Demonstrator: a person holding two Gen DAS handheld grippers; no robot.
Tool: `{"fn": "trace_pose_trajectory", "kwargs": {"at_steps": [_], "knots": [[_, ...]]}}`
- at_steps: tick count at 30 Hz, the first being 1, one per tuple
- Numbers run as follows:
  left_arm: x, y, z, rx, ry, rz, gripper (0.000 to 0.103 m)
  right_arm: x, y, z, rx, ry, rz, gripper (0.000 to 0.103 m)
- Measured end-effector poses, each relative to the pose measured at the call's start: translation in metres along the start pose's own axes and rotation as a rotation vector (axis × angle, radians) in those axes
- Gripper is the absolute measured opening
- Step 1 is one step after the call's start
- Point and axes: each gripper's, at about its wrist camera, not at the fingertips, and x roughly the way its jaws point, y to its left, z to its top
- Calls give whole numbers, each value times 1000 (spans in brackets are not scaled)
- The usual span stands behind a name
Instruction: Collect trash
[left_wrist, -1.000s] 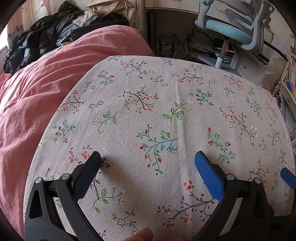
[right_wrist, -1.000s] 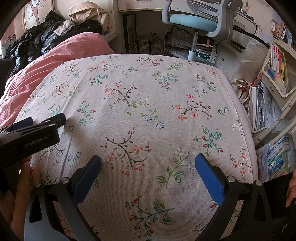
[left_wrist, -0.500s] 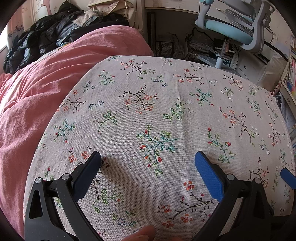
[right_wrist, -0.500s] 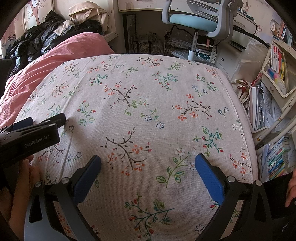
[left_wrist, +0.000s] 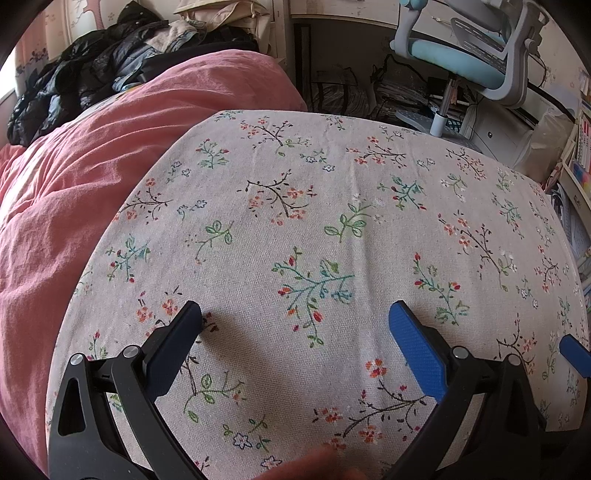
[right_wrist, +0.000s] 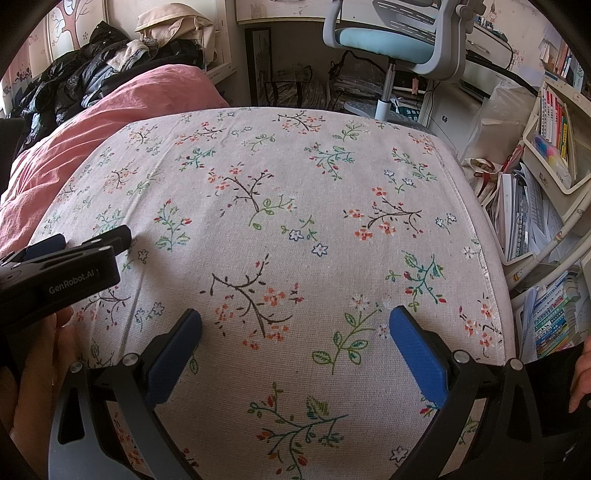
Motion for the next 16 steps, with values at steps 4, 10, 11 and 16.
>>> {"fn": "trace_pose_trajectory", "kwargs": {"at_steps": [4,10,11,16], "knots": [[-1,0,-2,21,0,-24,97,0,0,-1,0,0,0,97],[-1,-2,-2,28,0,-22,97,0,0,-1,-1,0,-1,97],[-1,-2,-2,28,0,-22,97,0,0,-1,0,0,0,97],[-1,-2,-2,28,-1,-22,97,0,0,0,0,0,0,97]]}}
